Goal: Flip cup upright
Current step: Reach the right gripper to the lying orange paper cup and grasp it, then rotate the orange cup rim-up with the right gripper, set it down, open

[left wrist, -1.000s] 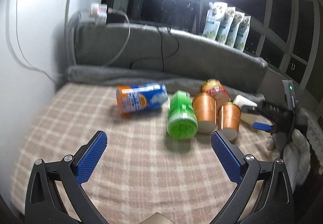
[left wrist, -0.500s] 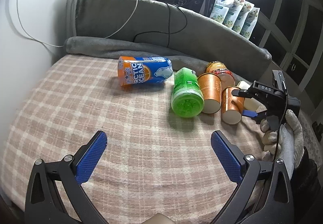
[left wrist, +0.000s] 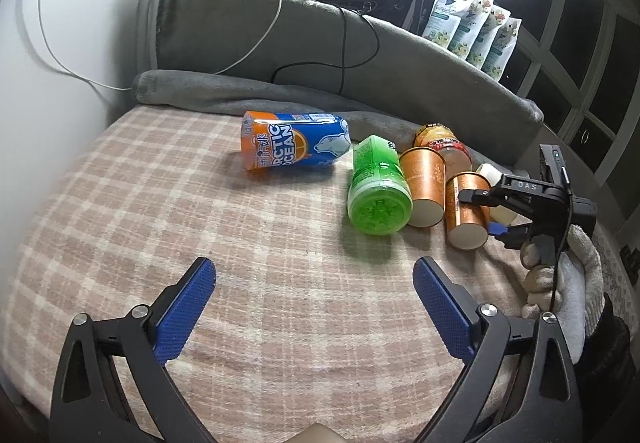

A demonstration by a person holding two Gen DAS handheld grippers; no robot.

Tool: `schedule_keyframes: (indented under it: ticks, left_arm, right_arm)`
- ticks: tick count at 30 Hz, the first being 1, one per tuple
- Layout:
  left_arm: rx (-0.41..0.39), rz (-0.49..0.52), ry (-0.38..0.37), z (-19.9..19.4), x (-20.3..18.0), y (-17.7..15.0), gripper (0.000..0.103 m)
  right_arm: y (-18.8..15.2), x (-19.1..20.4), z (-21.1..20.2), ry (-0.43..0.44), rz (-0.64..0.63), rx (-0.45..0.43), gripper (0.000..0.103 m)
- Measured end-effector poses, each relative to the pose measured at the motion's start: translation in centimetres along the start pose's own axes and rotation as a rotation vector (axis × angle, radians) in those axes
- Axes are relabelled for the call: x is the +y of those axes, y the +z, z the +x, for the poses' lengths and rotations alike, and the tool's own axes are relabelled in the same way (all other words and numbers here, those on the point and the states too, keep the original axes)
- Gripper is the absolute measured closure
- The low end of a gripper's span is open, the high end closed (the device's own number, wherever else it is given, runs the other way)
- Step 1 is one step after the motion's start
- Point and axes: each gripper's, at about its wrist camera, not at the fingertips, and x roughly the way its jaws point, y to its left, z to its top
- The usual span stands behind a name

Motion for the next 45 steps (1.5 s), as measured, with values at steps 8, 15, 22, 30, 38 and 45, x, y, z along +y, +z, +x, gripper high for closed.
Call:
schedule_keyframes:
  ticks: [8,15,22,30,38,45]
  left_arm:
    - [0.006,0.004,-0.009,0.0,-0.2,0.0,0.005]
    - [0.024,0.010,-0.026,0.0,-0.7,0.0,0.005]
    - [0.052,-0.005,-0.050,0.0,-0.6,-0.1,0.005]
    - [0.082,-0.060,-0.078,0.1,0.5,-0.5,0.005]
    - [0.129,-0.094,-0.129,0.8,1.0,-0.4,0.005]
    - [0.165,-0.121,-0.162,1.4,1.2,-0.3,0.005]
  right_arm:
    - [-1.9,0.4,-3.0,0.048,-0.050,0.000,0.035]
    - [-4.9,3.0,-3.1,0.087,-0.139,0.082,0.035]
    - [-7.6,5.7,-0.8,0.112,-0.216,0.172,0.035]
    - [-9.1,8.0,2.7,0.085,-0.286,0.245,0.035]
    - [-9.6,8.2,3.1,0.081,-0.320,0.245,0.034]
    - [-10.1,8.9,3.0,0.083,-0.338,0.223,0.026]
